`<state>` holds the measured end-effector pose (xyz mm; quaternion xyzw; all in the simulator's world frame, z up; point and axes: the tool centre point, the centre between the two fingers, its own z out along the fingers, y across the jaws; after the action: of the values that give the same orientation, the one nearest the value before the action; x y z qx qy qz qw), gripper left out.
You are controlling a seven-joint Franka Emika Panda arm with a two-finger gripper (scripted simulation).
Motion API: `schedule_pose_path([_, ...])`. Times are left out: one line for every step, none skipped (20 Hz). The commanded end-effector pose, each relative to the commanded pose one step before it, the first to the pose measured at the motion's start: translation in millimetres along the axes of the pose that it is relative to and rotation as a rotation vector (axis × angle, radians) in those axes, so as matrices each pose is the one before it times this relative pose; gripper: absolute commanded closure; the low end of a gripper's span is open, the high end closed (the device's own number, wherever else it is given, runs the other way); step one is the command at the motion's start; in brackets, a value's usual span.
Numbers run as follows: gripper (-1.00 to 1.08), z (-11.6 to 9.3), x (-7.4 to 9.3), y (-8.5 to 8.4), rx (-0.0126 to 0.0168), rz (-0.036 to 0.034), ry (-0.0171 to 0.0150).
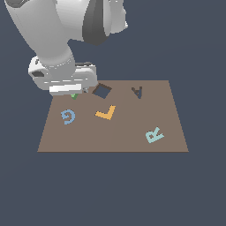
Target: Insert a designated object into the corresponding slot on a board.
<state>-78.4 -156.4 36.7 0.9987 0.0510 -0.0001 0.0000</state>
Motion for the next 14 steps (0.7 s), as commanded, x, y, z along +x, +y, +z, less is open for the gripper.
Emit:
schedule_pose_path([-0.92,5.58,-0.15,0.67,0.00003,-0.00078,0.00015])
schedule_pose_path([-0.92,0.93,-0.06,0.17,0.00000,0.00000,0.00000])
schedule_pose_path([-0.92,0.31,-0.02,0.06,0.00000,0.00000,0.00000])
schedule_pose_path([1.08,0.00,0.00,0.00,0.00000,0.00000,0.00000])
schedule_pose_path([1.08,0.00,0.00,0.00,0.00000,0.00000,0.00000])
schedule_pose_path([1.08,0.00,0.00,0.00,0.00000,0.00000,0.00000])
schedule_pose_path([1.08,0.00,0.00,0.00,0.00000,0.00000,0.00000])
schedule_pose_path([1.08,0.00,0.00,0.00,0.00000,0.00000,0.00000])
schedule_pose_path([1.08,0.00,0.00,0.00,0.00000,0.00000,0.00000])
schedule_pose_path([1.08,0.00,0.00,0.00,0.00000,0.00000,0.00000])
schedule_pose_path([1.08,0.00,0.00,0.00,0.00000,0.00000,0.00000])
schedule_pose_path([1.08,0.00,0.00,0.00,0.00000,0.00000,0.00000])
schedule_pose_path([1.08,0.00,0.00,0.00,0.00000,0.00000,0.00000])
schedule_pose_path([1.08,-0.31,0.22,0.12,-0.00032,-0.00007,0.00061])
